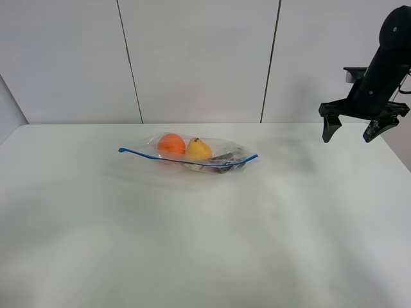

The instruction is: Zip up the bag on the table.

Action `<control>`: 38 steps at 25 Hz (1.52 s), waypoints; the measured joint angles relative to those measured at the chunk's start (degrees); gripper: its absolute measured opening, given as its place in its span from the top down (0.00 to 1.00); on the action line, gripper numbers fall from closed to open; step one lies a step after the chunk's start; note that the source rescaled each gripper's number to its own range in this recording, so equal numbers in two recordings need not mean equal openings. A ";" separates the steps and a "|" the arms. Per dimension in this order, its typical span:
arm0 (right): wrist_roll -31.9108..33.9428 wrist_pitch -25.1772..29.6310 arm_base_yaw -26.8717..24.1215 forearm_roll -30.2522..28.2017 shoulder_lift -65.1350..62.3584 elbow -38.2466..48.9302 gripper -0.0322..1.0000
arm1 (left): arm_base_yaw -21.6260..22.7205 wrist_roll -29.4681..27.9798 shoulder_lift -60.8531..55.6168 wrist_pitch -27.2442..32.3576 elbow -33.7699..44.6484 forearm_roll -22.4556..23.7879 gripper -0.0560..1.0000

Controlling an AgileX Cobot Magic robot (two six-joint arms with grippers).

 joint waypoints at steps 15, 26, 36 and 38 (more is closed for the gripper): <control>-3.02 0.18 -0.64 2.65 -28.56 29.77 0.08 | 0.00 0.00 0.00 0.00 0.00 0.00 0.00; -3.15 -6.27 -0.64 5.21 -54.20 53.70 0.08 | 0.00 0.00 0.00 0.00 0.00 0.00 0.00; -3.15 -9.33 4.47 5.68 -75.24 69.22 0.08 | 0.00 0.00 0.00 0.00 0.00 0.00 0.00; -3.15 -9.92 5.70 5.48 -79.17 69.44 0.08 | 0.00 0.00 0.00 0.00 0.00 0.00 0.00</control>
